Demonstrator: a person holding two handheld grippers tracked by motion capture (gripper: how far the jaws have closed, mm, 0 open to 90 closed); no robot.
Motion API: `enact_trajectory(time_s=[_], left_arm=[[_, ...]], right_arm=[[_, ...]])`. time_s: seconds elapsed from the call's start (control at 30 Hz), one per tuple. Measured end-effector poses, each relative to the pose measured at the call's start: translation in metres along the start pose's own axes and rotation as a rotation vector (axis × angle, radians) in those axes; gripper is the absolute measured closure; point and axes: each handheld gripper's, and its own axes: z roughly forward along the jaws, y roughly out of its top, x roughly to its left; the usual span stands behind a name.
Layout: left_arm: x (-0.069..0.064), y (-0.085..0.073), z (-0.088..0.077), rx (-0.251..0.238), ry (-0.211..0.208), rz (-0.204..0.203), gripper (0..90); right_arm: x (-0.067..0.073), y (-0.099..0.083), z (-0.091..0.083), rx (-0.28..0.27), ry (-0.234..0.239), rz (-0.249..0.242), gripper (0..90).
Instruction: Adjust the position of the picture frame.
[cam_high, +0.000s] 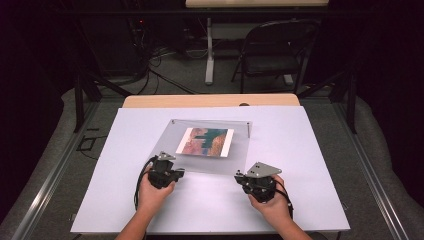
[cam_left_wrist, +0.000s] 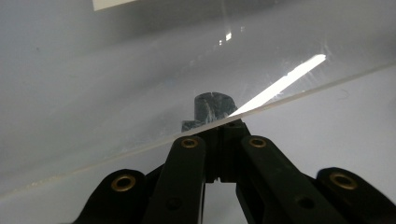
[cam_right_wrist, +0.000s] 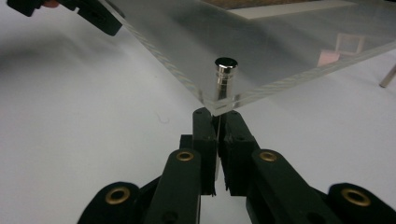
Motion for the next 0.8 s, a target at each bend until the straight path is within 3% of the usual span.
enact_trajectory(time_s=[0.3,0.67,0.8], left_arm=[[0.014,0.014,0.009,0.002,0.047,-0.041,90.0],[0.028,0.038,0.029,0.065,0.116,-0.042,90.0],[0.032,0.043,0.032,0.068,0.112,-0.068,90.0]], right_arm=[[0.014,0.002,0.004,-0.002,0.023,0.022,85.7],[0.031,0.004,0.012,-0.005,0.066,0.040,85.7],[0.034,0.007,0.013,-0.016,0.075,0.059,85.7]])
